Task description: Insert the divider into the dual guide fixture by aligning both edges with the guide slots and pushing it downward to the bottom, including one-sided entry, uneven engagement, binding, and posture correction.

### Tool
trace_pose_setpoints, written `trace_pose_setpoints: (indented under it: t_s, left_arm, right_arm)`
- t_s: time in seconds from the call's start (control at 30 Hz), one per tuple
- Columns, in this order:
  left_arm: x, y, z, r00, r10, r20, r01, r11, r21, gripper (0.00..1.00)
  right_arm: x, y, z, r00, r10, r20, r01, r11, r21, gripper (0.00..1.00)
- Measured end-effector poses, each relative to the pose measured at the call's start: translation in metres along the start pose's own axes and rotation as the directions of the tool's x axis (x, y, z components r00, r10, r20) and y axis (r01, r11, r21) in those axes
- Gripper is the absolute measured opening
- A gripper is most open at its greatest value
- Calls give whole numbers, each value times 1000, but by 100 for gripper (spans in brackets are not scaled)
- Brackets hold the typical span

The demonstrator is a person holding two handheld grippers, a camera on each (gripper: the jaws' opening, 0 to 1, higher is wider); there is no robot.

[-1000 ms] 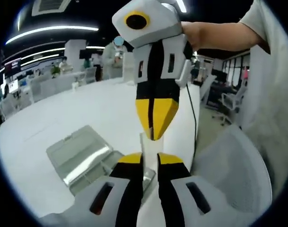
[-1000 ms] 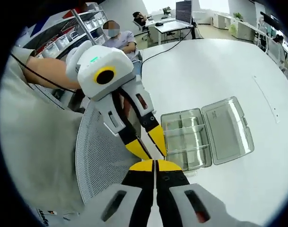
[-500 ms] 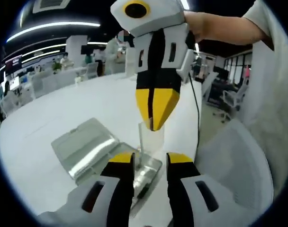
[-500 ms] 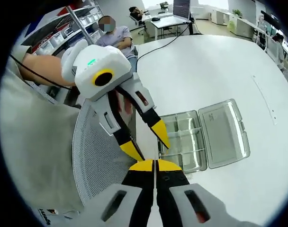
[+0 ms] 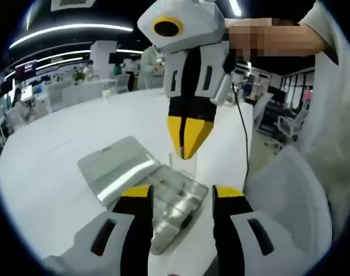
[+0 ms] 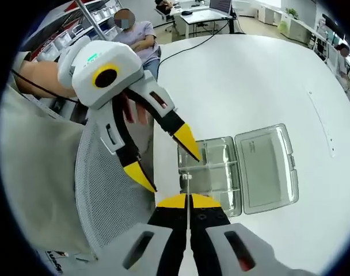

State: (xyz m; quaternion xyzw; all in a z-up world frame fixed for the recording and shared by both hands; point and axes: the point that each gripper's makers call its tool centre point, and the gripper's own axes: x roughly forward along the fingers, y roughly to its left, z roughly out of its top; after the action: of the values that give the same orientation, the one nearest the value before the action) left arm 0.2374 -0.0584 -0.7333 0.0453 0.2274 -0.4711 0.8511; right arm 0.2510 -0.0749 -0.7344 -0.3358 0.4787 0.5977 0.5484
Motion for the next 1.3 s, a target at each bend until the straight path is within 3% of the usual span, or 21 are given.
trace_pose_setpoints:
  t_s: [0.67,1.3]
  left_arm:
    - [-15,11,-11,999,42,2,-42,998,-49,53]
    - [-22,17,-22,996,85,-6,-86,993,-83,75]
  right_arm:
    - [21,-14,3,996,-49,-71,46,998,-48,0]
    - [38,-23,5,991,-90,-99,82,994,-77,0]
